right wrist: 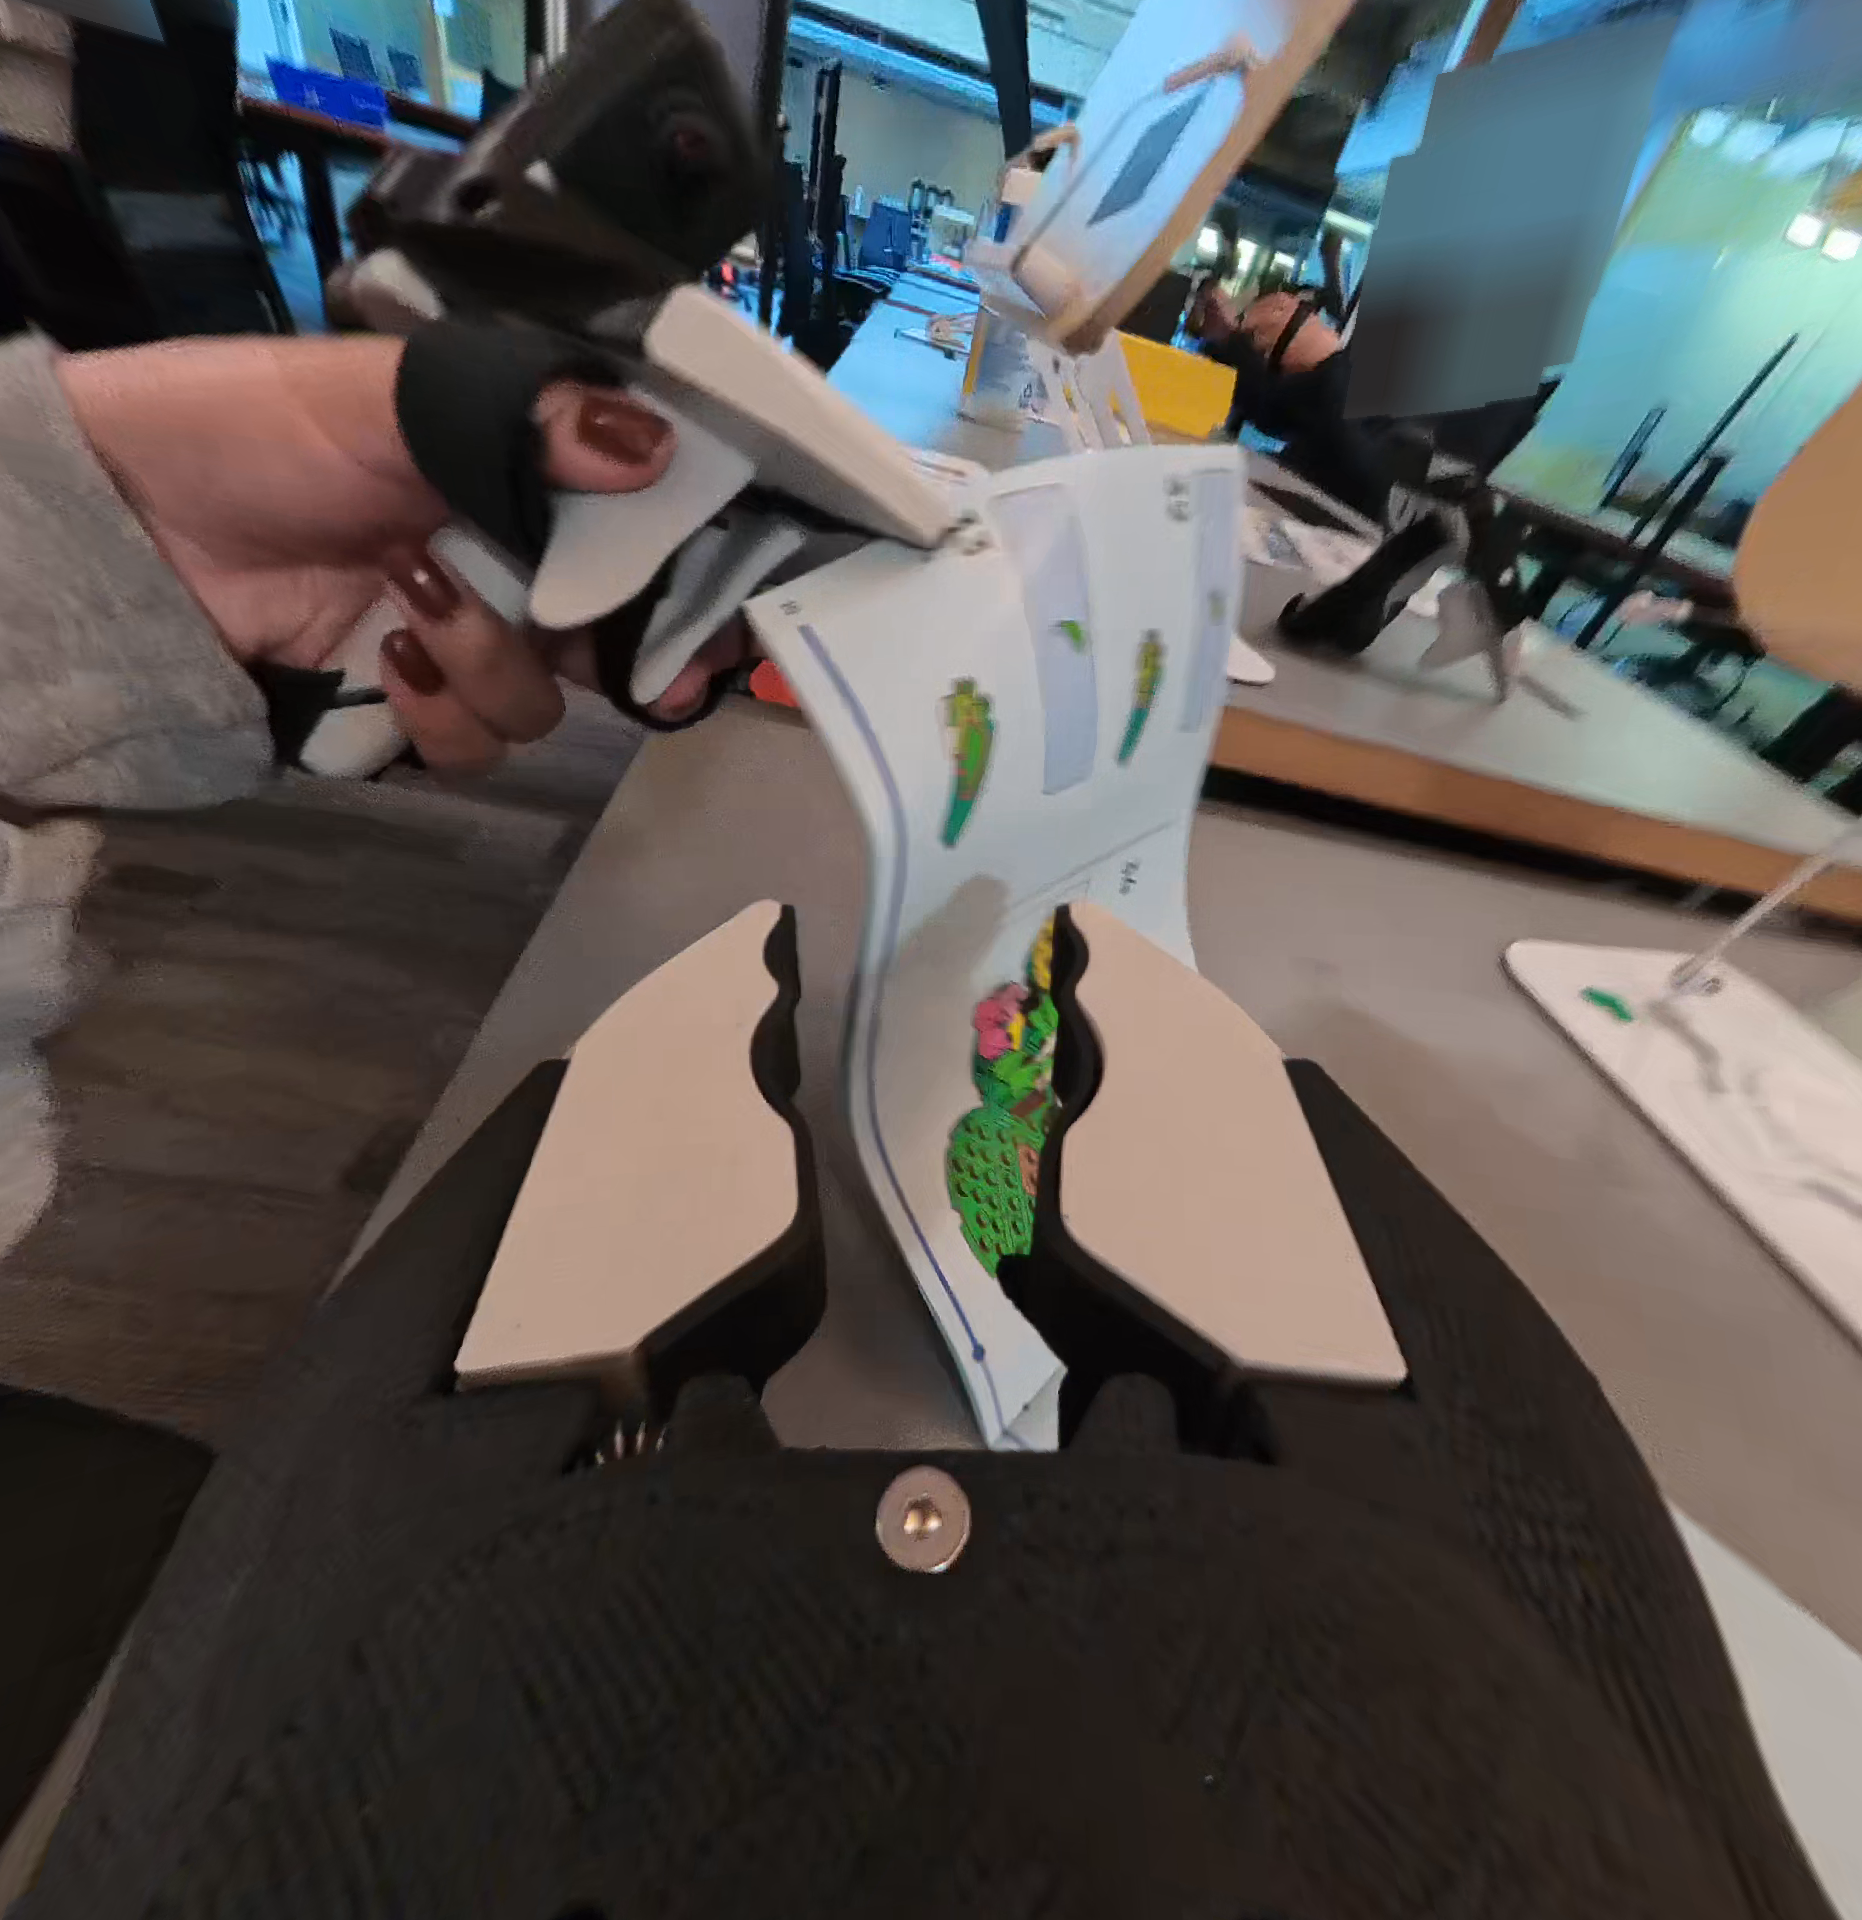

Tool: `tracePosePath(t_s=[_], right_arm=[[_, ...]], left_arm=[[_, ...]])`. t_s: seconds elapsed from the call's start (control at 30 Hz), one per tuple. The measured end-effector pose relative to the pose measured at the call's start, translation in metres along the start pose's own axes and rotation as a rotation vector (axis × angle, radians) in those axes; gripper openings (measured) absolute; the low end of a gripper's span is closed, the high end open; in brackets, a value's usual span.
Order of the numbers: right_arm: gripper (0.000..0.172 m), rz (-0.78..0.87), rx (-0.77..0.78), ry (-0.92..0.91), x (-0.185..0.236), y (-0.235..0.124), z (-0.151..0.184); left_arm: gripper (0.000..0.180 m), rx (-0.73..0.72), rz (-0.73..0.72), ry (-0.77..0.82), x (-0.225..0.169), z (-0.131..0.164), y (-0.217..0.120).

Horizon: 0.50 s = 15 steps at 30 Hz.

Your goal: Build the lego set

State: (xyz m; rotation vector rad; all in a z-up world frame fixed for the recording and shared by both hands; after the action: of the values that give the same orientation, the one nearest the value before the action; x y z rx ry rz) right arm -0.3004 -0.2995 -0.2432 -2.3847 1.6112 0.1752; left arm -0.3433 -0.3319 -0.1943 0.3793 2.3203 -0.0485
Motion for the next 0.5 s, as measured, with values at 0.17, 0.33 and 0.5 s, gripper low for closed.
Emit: tracePosePath(t_s=[0.17,0.33,0.5], right_arm=[[0.033,0.221,0.006,-0.215,-0.005,0.000,-0.005],[0.000,0.321,-0.063,-0.192,-0.013,-0.008,-0.012],[0.000,0.341,-0.120,-0.075,-0.022,-0.014,-0.010]], left_arm=[[0.000,0.031,0.023,0.016,-0.010,0.003,0.013],[0.023,0.023,0.083,0.001,-0.017,0.001,0.015],[0.057,0.061,-0.094,-0.014,0.006,0.005,0.011]])
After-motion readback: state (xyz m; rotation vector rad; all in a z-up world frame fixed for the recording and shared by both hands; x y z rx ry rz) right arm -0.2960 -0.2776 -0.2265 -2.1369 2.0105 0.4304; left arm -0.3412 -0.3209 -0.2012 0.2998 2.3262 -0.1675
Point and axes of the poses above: each gripper's, where its closed fingertips meet, y out along the fingers, z out of its underside, x = y × z across the jaws, the point moved 2 cm from there along -y, back along the fingers, and after that the axes turned 3 degrees about -z, right-handed, at the moved point
